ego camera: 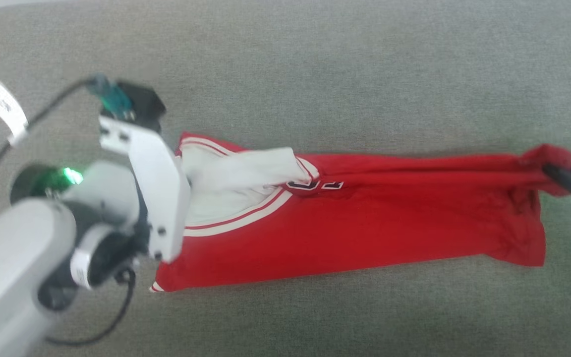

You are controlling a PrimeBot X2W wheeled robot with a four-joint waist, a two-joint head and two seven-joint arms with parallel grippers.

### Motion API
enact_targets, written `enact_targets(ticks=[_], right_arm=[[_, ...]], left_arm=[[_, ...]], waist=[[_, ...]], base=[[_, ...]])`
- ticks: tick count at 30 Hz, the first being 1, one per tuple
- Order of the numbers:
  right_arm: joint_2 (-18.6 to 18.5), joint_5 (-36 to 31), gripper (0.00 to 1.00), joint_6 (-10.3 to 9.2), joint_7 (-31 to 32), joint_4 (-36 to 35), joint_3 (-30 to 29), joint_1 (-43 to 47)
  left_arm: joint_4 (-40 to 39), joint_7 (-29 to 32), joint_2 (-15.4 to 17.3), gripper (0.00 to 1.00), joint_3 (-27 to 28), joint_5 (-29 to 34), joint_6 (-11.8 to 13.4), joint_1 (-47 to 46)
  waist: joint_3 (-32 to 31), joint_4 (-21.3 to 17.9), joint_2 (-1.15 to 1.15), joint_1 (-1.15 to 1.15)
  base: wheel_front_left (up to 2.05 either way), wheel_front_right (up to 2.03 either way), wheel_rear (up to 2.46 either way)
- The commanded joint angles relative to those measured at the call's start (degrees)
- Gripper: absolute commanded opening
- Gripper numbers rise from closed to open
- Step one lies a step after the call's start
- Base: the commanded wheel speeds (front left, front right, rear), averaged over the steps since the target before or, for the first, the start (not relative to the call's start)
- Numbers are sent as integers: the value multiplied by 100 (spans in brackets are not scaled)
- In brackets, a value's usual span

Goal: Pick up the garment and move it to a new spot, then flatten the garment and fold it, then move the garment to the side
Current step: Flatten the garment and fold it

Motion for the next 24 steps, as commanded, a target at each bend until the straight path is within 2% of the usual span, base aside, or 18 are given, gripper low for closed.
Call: enact_targets(ticks=[1,8,16,17,18,19,20,21,24], right_arm=[[69,-53,0,-9,69,-7,-58,147],[289,-117,0,-9,125,196,12,385],[386,-155,0,-9,-63,656,345,248],[399,-161,26,-9,-106,690,375,209],[399,-179,47,-9,-126,713,401,186],[404,-186,100,-9,-144,734,432,170],[402,-188,100,-9,-152,749,449,155],[395,-193,100,-9,-156,771,453,147],[422,-146,100,-9,-177,757,437,144]], left_arm=[[-42,-67,13,0,-9,-44,63,201],[377,-357,-170,0,-67,-318,-55,769],[1449,-869,-594,0,-61,-550,-618,1026],[1549,-961,-611,17,-43,-518,-680,1013],[1627,-1045,-631,35,-33,-476,-728,990],[1691,-1119,-654,44,-20,-457,-770,972],[1724,-1193,-665,84,-19,-417,-825,953],[1746,-1270,-669,100,9,-398,-856,938],[1714,-1520,-667,100,79,-339,-936,961]], waist=[[12,19,0,0],[25,48,0,0],[-78,55,0,0],[-94,51,0,0],[-111,51,0,0],[-132,49,0,0],[-157,49,0,0],[-187,47,0,0],[-281,47,0,0]], base=[[0,0,0],[0,0,0],[0,0,0],[0,0,0],[0,0,0],[0,0,0],[0,0,0],[0,0,0],[0,0,0]])
